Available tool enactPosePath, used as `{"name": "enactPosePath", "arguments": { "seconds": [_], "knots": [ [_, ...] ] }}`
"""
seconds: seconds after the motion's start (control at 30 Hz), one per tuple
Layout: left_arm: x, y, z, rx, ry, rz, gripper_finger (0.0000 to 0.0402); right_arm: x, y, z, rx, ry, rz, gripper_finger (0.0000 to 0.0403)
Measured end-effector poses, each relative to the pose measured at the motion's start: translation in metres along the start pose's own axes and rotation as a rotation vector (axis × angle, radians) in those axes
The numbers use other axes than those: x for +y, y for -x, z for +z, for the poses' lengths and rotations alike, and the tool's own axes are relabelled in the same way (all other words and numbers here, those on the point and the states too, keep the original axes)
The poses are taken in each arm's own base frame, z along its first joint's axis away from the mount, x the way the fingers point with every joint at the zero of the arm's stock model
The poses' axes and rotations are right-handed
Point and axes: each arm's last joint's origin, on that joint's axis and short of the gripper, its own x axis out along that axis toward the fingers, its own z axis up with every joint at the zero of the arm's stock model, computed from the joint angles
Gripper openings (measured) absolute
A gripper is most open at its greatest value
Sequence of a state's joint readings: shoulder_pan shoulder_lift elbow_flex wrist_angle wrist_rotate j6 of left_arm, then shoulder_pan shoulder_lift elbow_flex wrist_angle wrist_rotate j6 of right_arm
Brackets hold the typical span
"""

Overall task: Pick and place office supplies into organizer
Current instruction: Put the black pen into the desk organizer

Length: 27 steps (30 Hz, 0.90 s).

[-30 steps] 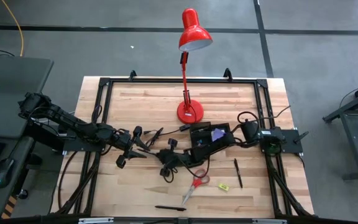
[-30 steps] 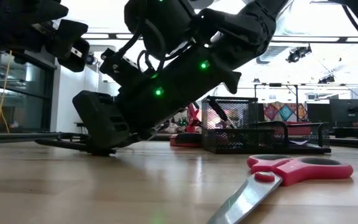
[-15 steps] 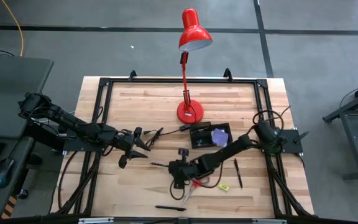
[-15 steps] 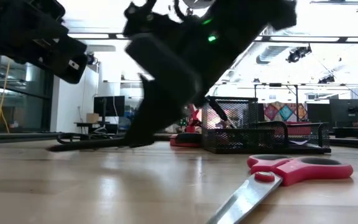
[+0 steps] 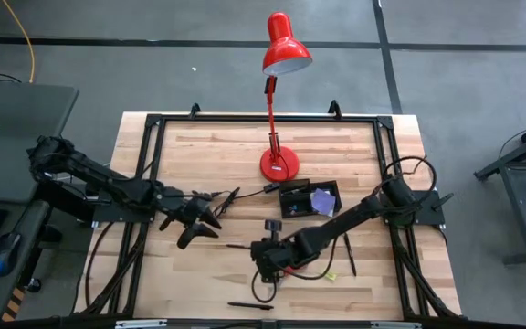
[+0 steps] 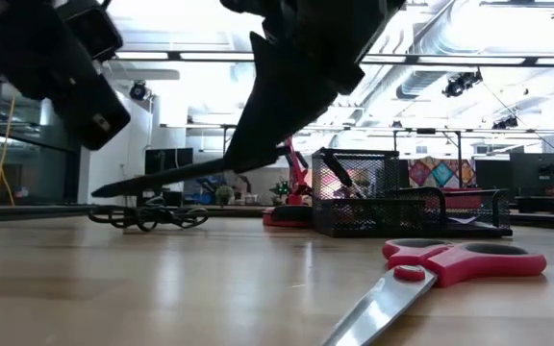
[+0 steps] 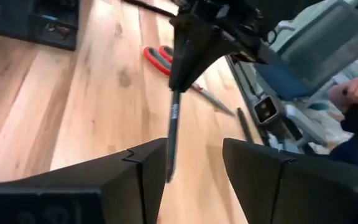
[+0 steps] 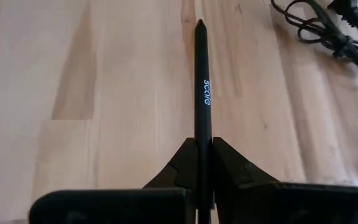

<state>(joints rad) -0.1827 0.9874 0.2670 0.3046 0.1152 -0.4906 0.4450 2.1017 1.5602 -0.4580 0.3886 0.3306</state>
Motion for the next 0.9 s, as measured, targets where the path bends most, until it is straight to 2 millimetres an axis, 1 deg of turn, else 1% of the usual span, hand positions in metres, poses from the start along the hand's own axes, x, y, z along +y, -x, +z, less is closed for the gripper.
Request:
{"name": "enactPosePath", "arguments": {
  "seconds": [0.13,0.27,0.37,0.73,0.9],
  "knots": [
    [-0.009,0.0,0.016,0.021,-0.011,-0.016,0.0147,0.0,0.009,0.012,-0.006,0.022,0.0,0.0005],
    [-0.012,0.0,0.022,0.027,-0.018,-0.004,0.0147,-0.001,0.013,0.014,0.023,0.047,-0.012,0.0005],
    [-0.009,-0.003,0.017,0.072,0.004,0.019,0.0147,-0.002,0.016,0.017,0.02,0.056,-0.03,0.0005],
    [-0.002,-0.019,0.007,0.145,0.016,0.046,0.0147,-0.004,0.024,0.03,-0.007,0.101,-0.025,0.0005],
    [-0.002,-0.023,0.005,0.159,0.02,0.026,0.0147,-0.008,0.023,0.03,0.009,0.101,-0.034,0.0005]
  ]
}}
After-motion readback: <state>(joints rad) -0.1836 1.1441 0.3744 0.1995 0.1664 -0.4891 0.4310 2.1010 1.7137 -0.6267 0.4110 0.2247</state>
